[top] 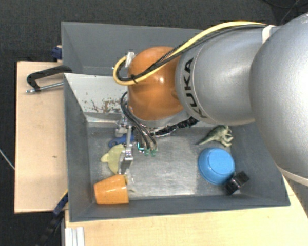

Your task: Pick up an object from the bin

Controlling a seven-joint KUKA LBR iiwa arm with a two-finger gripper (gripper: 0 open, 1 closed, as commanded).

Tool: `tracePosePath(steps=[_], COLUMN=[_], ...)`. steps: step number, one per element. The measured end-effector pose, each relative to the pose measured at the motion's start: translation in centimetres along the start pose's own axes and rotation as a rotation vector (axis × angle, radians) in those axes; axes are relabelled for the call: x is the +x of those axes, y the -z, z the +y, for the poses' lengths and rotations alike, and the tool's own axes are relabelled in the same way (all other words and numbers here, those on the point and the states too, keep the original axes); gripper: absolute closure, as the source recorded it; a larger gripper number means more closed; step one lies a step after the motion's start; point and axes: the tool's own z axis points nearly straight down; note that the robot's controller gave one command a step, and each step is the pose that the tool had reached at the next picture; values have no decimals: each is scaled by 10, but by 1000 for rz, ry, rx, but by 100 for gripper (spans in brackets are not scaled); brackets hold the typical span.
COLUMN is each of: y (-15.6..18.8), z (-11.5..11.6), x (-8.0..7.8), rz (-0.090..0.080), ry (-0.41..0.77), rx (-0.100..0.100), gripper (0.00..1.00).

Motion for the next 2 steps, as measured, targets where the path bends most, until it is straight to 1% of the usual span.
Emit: tracePosePath(steps=[1, 2], y=[-63, -57], z=[-37, -35], x=[-38, -40], rz=[-5, -15], ry=[16, 18], rx=[1, -1], gripper=[0, 100])
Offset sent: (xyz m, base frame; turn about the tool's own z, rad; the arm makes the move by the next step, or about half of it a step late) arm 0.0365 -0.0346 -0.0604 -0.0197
